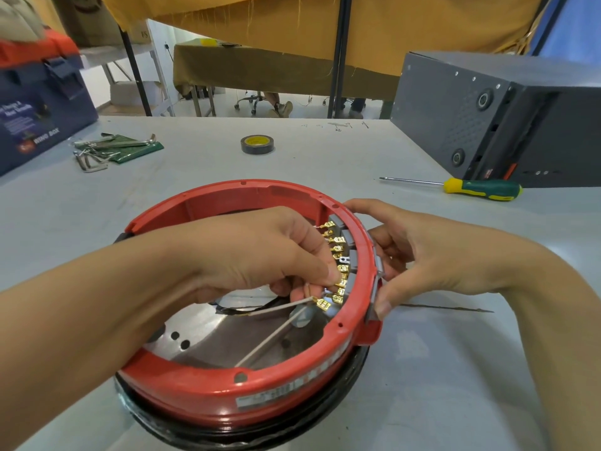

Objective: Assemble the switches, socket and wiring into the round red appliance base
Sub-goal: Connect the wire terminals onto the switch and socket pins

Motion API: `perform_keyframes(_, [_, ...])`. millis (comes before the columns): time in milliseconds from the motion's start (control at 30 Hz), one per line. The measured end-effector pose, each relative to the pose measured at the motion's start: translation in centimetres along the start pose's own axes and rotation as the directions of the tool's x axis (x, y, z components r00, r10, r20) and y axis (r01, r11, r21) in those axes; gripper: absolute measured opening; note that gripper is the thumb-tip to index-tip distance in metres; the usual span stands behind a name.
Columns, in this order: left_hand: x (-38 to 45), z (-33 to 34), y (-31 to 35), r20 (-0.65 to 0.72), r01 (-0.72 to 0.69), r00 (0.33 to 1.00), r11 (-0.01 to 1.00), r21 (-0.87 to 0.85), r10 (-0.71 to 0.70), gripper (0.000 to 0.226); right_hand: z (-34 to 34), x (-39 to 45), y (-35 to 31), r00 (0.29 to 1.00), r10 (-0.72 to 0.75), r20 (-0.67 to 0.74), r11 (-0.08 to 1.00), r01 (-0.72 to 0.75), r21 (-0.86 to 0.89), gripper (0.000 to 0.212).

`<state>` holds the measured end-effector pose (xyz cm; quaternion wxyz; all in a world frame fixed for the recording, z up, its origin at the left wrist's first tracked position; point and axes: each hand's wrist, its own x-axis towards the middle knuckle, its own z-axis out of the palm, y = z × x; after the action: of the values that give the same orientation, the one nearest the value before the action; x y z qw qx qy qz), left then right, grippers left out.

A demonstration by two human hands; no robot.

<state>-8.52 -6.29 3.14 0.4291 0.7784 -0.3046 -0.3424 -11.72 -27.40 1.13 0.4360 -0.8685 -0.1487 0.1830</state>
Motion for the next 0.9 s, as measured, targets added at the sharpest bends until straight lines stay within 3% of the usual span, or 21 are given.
perform_keyframes(400, [0.12, -0.19, -0.30, 0.018, 0.001, 1.000, 1.000, -0.005, -0.001, 0.029, 0.27, 0.17, -0.03, 1.000, -0.011, -0.028, 0.999, 0.010, -0.037, 0.097])
perform_keyframes(567, [0.25, -0.31, -0.39, 0.028, 0.005, 1.000, 1.000, -0.003, -0.005, 0.033, 0.47, 0.40, -0.08, 0.999, 0.000, -0.053, 0.991, -0.007, -0.134, 0.105])
perform_keyframes(900, [-0.26, -0.83, -0.25, 0.010, -0.008, 1.000, 0.999, 0.038, 0.008, 0.010, 0.17, -0.21, -0.48, 0.999, 0.029, 0.030, 0.996, -0.031, 0.083, 0.100])
